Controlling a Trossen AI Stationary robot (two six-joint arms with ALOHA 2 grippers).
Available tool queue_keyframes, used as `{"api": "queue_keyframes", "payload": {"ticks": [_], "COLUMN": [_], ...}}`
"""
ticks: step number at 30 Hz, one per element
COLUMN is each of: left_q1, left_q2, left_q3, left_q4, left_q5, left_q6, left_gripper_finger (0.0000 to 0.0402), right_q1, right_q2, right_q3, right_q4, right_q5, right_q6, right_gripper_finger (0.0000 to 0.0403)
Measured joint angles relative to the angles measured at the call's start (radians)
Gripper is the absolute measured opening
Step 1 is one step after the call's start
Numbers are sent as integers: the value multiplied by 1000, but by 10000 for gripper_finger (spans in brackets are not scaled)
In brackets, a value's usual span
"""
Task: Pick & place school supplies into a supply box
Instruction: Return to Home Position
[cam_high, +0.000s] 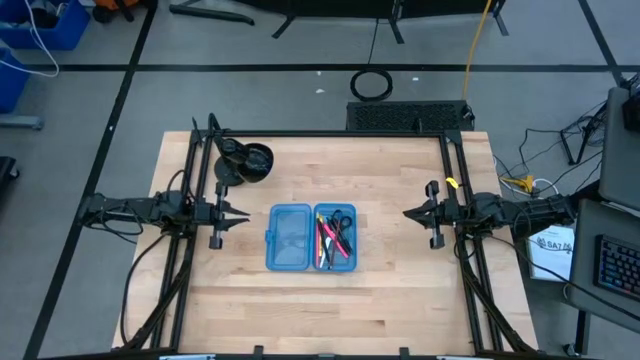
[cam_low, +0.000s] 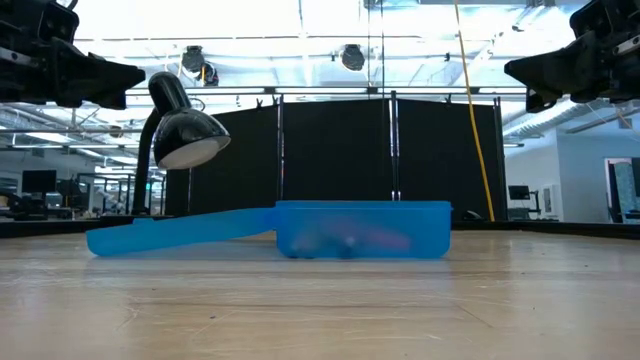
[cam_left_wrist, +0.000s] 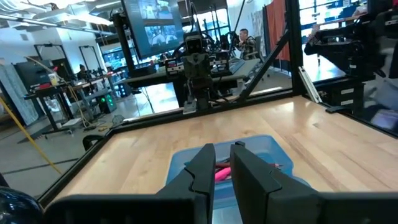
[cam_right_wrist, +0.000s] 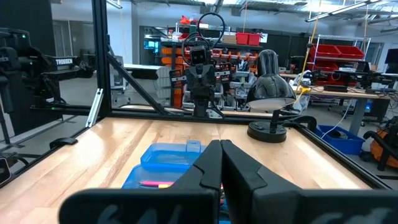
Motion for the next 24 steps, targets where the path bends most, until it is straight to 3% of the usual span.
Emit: {"api": "queue_keyframes", "payload": {"ticks": [24], "left_q1": [0], "left_q2": [0], "left_q3": [0], "left_q4": [0], "left_q5": [0], "left_q6": [0], "left_gripper_finger": [43], "right_q1": [0], "right_q2": [0], "right_q3": [0], "right_q4": [0], "right_q5": [0], "right_q6": [0], "right_gripper_finger": [0]}}
